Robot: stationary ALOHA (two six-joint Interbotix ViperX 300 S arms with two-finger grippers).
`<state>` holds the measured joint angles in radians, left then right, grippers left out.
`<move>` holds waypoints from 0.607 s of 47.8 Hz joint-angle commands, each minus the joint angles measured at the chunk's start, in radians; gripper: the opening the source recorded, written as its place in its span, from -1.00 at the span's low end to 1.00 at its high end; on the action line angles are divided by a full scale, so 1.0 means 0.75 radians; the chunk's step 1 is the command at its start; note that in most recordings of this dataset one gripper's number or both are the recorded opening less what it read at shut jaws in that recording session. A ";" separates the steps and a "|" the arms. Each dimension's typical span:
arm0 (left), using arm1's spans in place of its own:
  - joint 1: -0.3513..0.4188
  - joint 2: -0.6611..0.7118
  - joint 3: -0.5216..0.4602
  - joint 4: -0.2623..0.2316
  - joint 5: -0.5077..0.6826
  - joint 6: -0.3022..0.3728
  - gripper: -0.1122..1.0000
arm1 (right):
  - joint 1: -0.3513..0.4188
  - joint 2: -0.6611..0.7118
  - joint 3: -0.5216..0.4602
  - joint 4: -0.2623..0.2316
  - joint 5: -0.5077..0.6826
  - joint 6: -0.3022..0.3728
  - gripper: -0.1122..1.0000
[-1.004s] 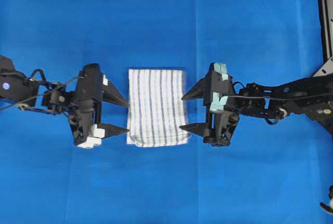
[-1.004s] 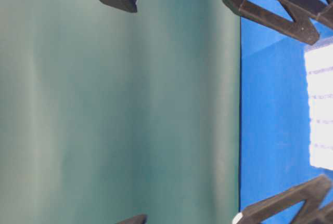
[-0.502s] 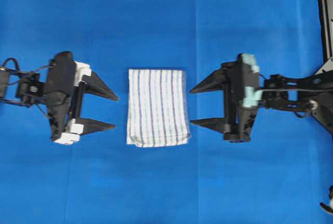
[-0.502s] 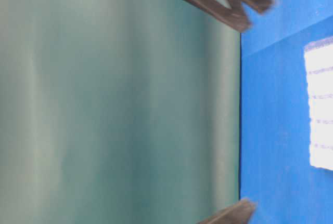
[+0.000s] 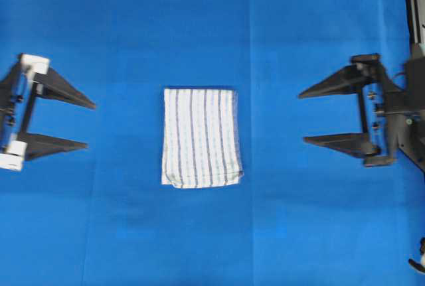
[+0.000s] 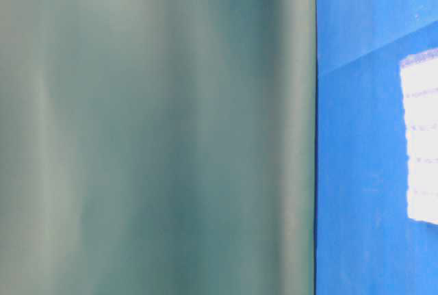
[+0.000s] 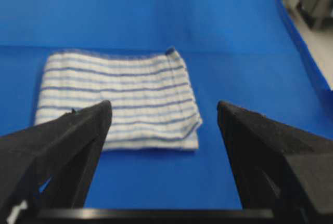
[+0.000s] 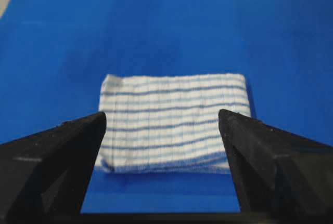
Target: Fold the blue towel.
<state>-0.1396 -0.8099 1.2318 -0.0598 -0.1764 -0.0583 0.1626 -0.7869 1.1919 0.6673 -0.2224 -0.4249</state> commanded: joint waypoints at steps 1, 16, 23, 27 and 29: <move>0.016 -0.092 0.035 0.002 0.000 0.016 0.59 | -0.006 -0.086 0.043 -0.004 0.008 -0.016 0.82; 0.070 -0.335 0.194 0.002 0.053 0.070 0.59 | -0.006 -0.215 0.207 -0.004 -0.008 -0.055 0.82; 0.074 -0.403 0.256 0.002 0.070 0.070 0.59 | -0.006 -0.209 0.258 -0.002 -0.059 -0.055 0.81; 0.074 -0.427 0.280 0.002 0.072 0.070 0.59 | -0.006 -0.209 0.282 0.000 -0.086 -0.053 0.81; 0.074 -0.436 0.290 0.002 0.072 0.070 0.59 | -0.008 -0.209 0.290 0.002 -0.094 -0.049 0.81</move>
<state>-0.0874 -1.1336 1.4481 -0.0598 -0.1197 -0.0077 0.1580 -0.9495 1.4128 0.6673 -0.2715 -0.4633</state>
